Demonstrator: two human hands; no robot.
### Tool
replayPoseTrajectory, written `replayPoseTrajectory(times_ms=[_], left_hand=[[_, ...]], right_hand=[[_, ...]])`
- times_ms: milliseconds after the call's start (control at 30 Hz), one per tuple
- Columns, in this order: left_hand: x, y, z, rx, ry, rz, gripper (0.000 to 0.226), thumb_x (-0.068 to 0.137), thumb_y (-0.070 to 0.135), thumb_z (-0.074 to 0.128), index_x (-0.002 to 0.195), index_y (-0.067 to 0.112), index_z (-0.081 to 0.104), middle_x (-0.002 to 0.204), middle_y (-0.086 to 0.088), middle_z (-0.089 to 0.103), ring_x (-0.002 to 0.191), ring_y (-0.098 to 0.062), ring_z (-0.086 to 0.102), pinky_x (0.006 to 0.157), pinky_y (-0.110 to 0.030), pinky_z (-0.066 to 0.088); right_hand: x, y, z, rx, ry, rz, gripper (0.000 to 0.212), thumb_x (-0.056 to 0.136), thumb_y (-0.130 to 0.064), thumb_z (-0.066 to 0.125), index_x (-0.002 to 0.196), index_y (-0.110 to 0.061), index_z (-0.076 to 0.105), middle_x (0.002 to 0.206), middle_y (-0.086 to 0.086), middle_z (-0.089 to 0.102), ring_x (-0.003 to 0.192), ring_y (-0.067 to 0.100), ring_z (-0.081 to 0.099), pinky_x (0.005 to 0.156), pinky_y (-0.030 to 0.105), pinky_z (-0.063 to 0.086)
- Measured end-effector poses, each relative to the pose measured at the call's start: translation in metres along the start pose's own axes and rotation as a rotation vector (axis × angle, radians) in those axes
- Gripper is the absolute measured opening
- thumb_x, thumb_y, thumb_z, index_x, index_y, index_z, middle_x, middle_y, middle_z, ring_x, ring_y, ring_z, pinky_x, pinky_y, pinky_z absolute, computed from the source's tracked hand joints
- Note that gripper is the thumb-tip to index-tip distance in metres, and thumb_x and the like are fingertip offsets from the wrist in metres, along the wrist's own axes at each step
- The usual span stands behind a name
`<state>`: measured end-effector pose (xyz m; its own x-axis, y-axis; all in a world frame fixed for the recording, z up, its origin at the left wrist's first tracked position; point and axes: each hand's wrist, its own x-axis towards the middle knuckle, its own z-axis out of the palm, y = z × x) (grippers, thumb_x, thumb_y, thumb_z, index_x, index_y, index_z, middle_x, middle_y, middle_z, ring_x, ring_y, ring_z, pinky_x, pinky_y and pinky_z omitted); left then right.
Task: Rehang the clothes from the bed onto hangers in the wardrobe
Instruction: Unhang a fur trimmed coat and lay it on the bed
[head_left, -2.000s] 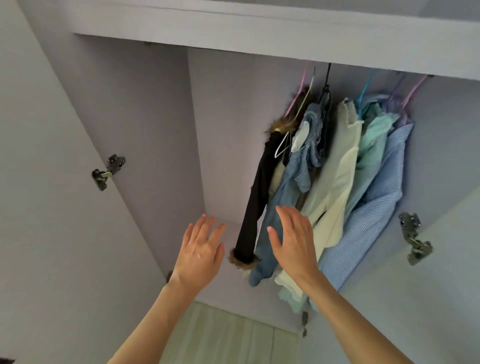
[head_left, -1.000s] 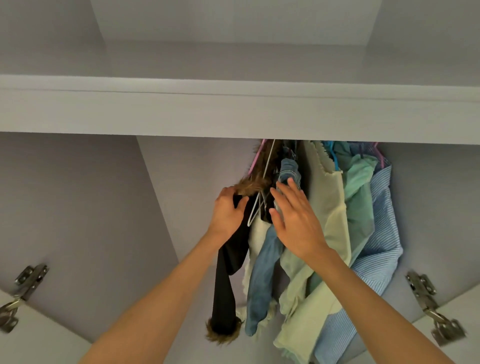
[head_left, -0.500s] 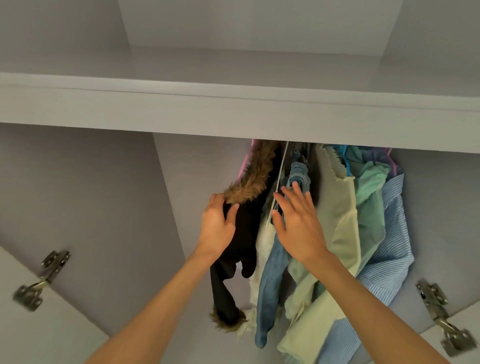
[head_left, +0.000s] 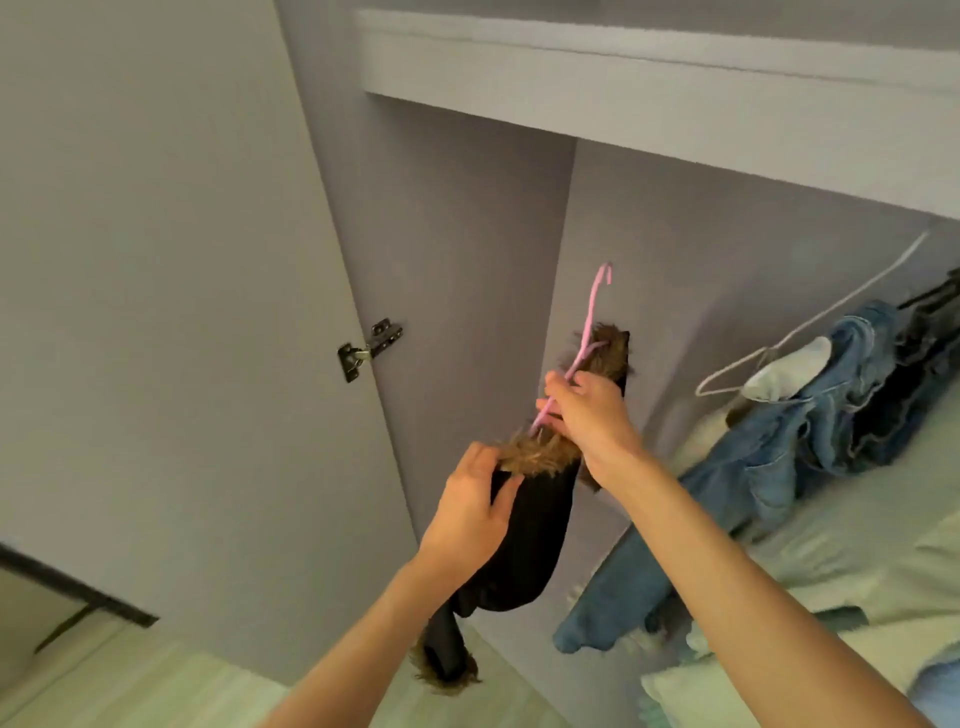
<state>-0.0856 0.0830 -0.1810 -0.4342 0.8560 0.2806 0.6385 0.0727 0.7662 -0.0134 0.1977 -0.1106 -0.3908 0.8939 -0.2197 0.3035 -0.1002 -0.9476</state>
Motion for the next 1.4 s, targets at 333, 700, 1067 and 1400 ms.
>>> replayPoseTrajectory(times_ms=[333,700,1067,1400], left_hand=[[-0.118,-0.04,-0.079,0.102,0.22,-0.296,0.033,0.091,0.045,0.044,0.11,0.023,0.061,0.098,0.012,0.054,0.093,-0.001,0.05,0.08,-0.011,0.036],[-0.314,-0.108,-0.153,0.228,0.427,-0.741,0.024,0.094,0.017,0.05,0.115,0.013,0.061,0.115,-0.003,0.055,0.108,-0.016,0.052,0.095,-0.029,0.042],[-0.514,-0.111,-0.224,0.49,0.557,-1.023,0.052,0.092,0.033,0.055,0.139,0.018,0.041,0.143,-0.006,0.04,0.133,-0.02,0.035,0.109,-0.037,0.03],[-0.626,-0.043,-0.24,0.654,1.008,-1.159,0.05,0.085,0.049,0.039,0.112,0.013,0.062,0.105,-0.001,0.062,0.097,-0.019,0.054,0.089,-0.027,0.041]], right_hand=[[-0.066,0.037,0.095,-0.124,-0.333,-0.026,0.011,0.093,-0.016,0.053,0.084,-0.013,0.057,0.068,0.002,0.057,0.058,0.013,0.052,0.065,0.03,0.05],[-0.169,0.121,0.186,-0.615,-0.81,-0.025,0.023,0.094,-0.02,0.053,0.112,-0.01,0.064,0.071,-0.002,0.054,0.061,0.011,0.043,0.053,0.022,0.033],[-0.328,0.113,0.314,-0.783,-1.266,-0.463,0.026,0.081,-0.039,0.067,0.092,-0.017,0.075,0.079,-0.006,0.067,0.078,0.01,0.062,0.072,0.026,0.052],[-0.445,0.095,0.38,-0.551,-1.706,-0.854,0.013,0.082,-0.035,0.066,0.075,-0.045,0.068,0.074,0.001,0.066,0.076,0.017,0.051,0.066,0.022,0.037]])
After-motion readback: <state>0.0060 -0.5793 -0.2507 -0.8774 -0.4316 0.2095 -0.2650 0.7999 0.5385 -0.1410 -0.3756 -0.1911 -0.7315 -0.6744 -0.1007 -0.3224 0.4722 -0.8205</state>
